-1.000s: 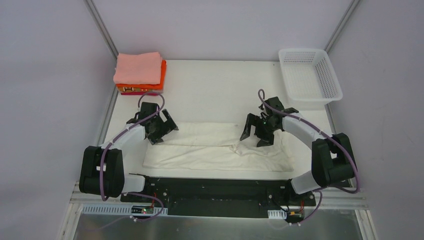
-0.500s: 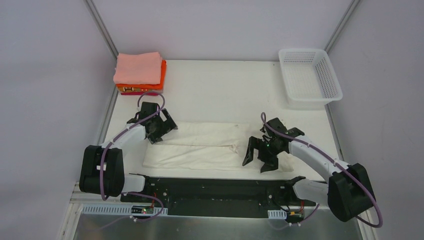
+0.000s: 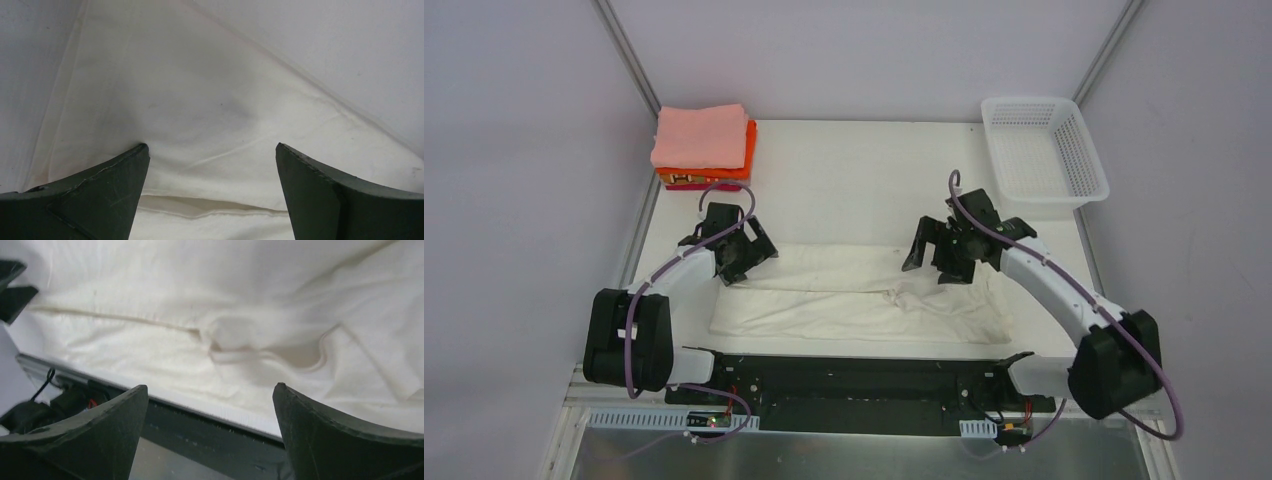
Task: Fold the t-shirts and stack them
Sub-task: Fold the other side of the tshirt into a rectangle, then rotate the tshirt 90 degrees
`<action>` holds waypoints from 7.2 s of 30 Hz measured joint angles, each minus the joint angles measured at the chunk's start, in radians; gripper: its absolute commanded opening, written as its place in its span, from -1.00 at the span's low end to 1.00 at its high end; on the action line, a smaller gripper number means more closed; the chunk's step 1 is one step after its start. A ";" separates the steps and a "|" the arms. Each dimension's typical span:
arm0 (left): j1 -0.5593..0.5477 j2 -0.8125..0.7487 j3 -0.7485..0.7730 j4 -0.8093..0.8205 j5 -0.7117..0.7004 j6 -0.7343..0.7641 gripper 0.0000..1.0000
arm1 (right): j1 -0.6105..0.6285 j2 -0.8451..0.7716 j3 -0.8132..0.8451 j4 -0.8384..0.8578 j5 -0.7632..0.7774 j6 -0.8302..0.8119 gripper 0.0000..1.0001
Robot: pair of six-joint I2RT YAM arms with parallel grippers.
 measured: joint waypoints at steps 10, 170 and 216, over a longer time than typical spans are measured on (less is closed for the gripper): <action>0.000 0.024 0.019 -0.001 -0.034 0.014 0.98 | -0.120 0.195 0.042 0.019 0.079 -0.046 0.71; 0.121 0.003 0.029 -0.053 -0.102 -0.018 0.98 | -0.508 0.321 -0.009 0.249 0.244 0.152 0.99; -0.455 -0.055 -0.028 -0.055 0.019 -0.217 0.98 | -0.238 1.175 1.137 -0.118 0.076 0.248 0.99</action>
